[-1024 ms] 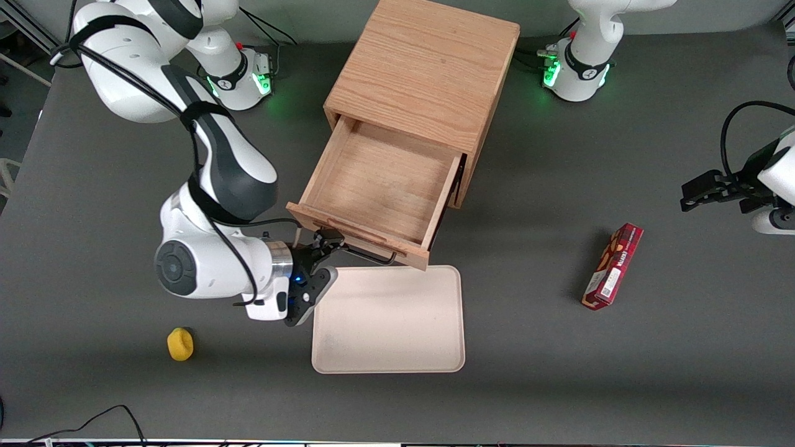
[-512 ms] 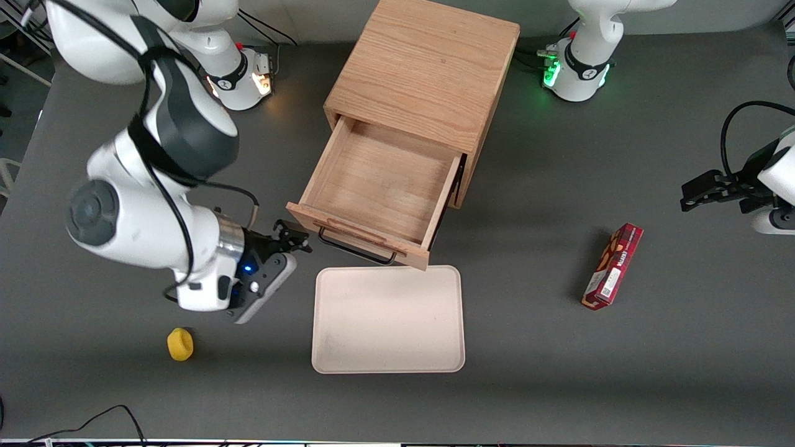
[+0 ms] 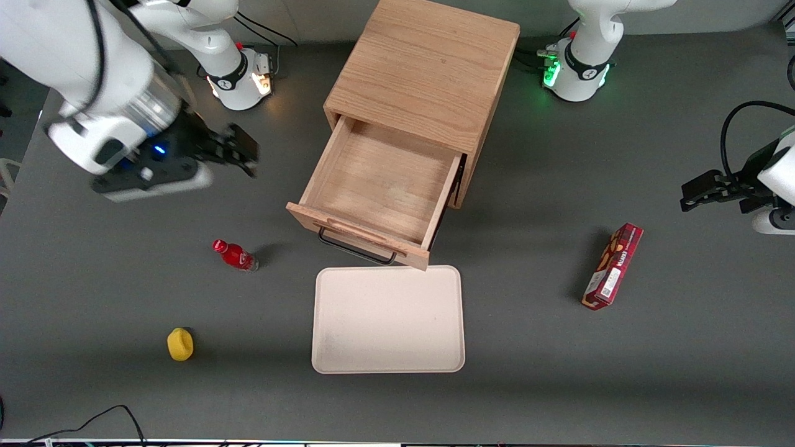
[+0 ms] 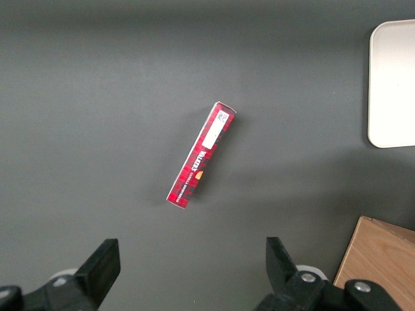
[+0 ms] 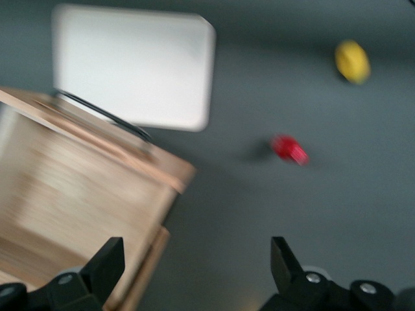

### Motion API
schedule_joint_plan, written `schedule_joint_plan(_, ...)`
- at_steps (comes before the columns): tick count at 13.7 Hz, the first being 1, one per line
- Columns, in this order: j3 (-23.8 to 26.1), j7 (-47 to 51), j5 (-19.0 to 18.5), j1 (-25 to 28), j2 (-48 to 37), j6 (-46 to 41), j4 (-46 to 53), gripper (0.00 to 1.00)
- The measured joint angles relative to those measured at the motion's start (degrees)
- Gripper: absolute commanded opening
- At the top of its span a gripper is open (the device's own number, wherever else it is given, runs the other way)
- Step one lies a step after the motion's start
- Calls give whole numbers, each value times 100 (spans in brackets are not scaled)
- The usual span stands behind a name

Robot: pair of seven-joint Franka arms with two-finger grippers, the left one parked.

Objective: Open upper drawer

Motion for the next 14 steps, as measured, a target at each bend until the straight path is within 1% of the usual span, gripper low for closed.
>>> schedule_joint_plan(1,-225,0,0,-35,-211,-141,-199,100)
schedule_joint_plan(3,-766,0,13,-71,-707,-36,-1033,100)
schedule_joint_plan(5,-1322,0,148,-88,-1377,585,-2312,100)
schedule_joint_plan(7,-1716,0,212,-108,-2114,1160,-3556,100)
schedule_joint_plan(8,-1886,-1,215,-110,-2403,1325,-3994,100)
schedule_joint_plan(10,-2136,-3,215,-112,-2699,1497,-4356,100)
schedule_joint_plan(13,-2167,-54,225,-96,-2762,1541,-4352,100)
schedule_joint_plan(14,-2169,-230,226,-94,-2762,1541,-4352,100)
